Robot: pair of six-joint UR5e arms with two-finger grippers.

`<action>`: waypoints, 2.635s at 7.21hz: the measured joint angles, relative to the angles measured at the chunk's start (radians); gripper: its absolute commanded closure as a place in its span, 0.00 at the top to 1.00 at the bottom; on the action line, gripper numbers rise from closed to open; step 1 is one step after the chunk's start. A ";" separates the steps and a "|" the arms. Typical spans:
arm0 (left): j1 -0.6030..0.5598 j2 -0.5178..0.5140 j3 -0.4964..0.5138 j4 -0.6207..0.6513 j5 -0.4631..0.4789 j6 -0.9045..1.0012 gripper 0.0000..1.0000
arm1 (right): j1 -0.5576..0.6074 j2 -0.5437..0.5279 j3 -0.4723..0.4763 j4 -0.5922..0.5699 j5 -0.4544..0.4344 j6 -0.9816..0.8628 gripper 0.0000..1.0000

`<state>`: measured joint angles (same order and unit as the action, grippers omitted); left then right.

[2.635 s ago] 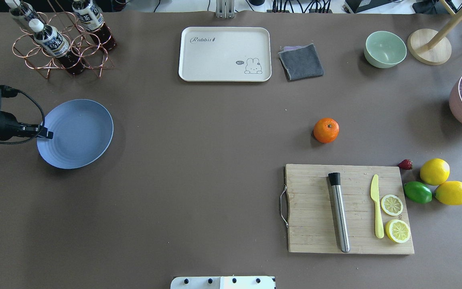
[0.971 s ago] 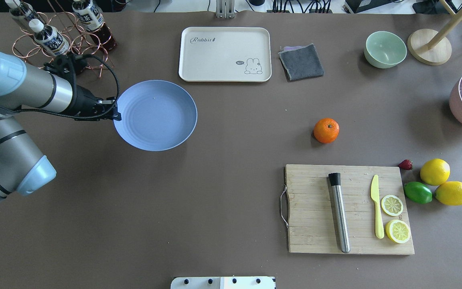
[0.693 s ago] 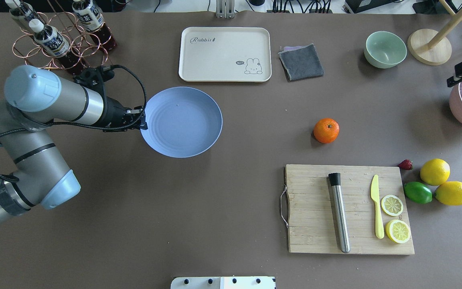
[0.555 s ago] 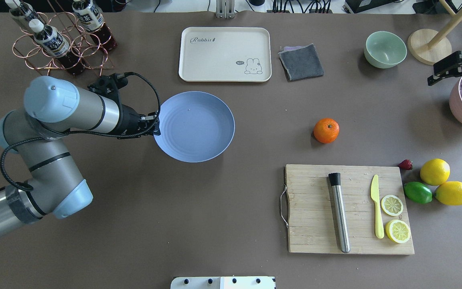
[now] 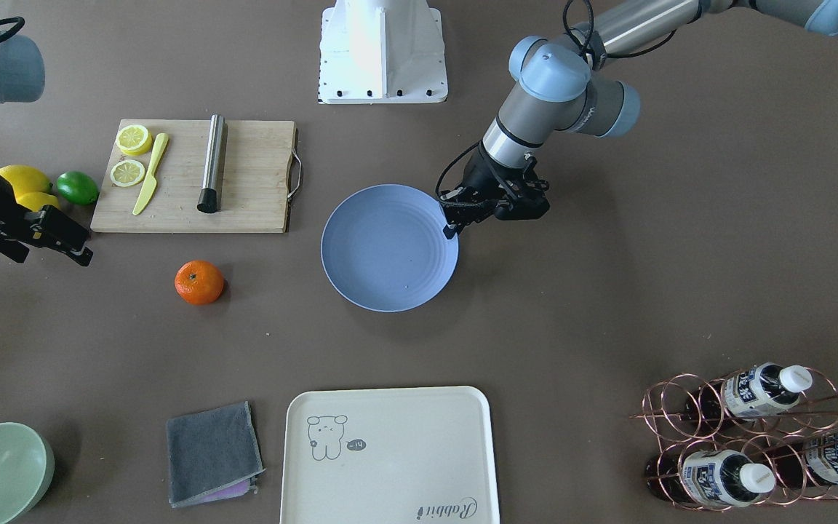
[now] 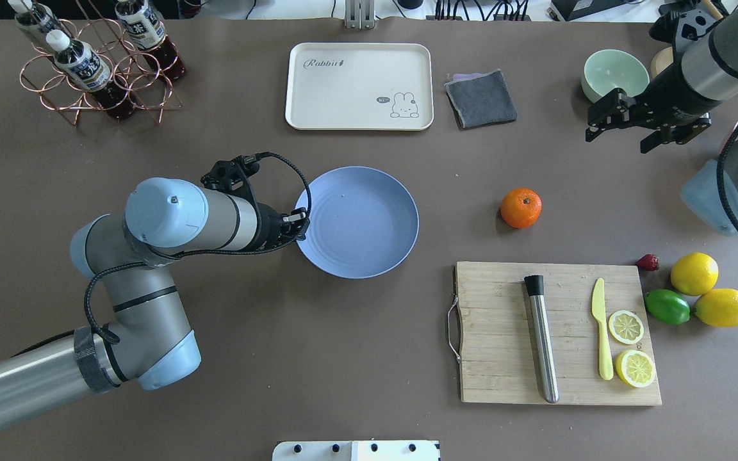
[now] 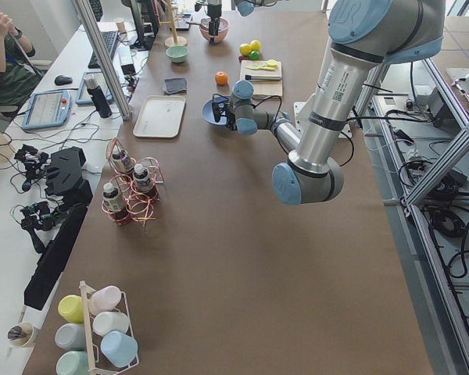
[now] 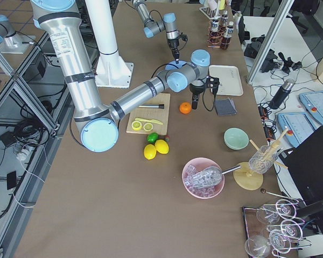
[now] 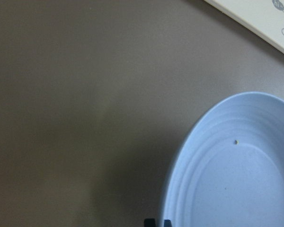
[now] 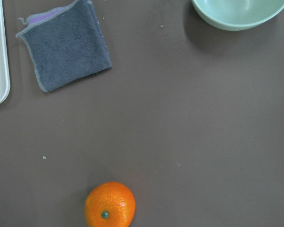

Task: Pick orange to plate
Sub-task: 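Move the right gripper down to the orange while the left arm withdraws, then close the right gripper on the orange and lift it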

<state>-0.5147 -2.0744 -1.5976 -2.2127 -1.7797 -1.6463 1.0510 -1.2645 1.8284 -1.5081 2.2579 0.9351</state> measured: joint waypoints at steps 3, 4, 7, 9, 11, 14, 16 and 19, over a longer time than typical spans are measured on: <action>0.014 -0.028 0.035 0.000 0.056 0.001 0.98 | -0.049 0.022 -0.002 0.000 -0.037 0.043 1.00; 0.004 -0.032 0.034 0.000 0.066 0.021 0.98 | -0.067 0.023 -0.003 0.000 -0.053 0.055 1.00; -0.138 -0.027 0.014 0.004 -0.075 0.110 0.98 | -0.156 0.029 -0.023 0.016 -0.146 0.087 1.00; -0.219 -0.025 0.004 0.022 -0.158 0.181 0.98 | -0.211 0.040 -0.091 0.094 -0.184 0.093 1.00; -0.288 -0.014 -0.041 0.097 -0.228 0.259 0.98 | -0.254 0.066 -0.159 0.146 -0.214 0.100 1.00; -0.311 0.010 -0.073 0.122 -0.247 0.295 0.98 | -0.303 0.075 -0.206 0.186 -0.260 0.113 0.88; -0.311 0.013 -0.079 0.123 -0.248 0.296 0.98 | -0.313 0.074 -0.252 0.246 -0.266 0.118 0.00; -0.316 0.013 -0.080 0.124 -0.254 0.299 0.98 | -0.295 0.090 -0.232 0.260 -0.254 0.134 0.00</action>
<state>-0.8307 -2.0610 -1.6775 -2.0885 -2.0336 -1.3477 0.7561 -1.1749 1.5963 -1.2478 2.0035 1.0695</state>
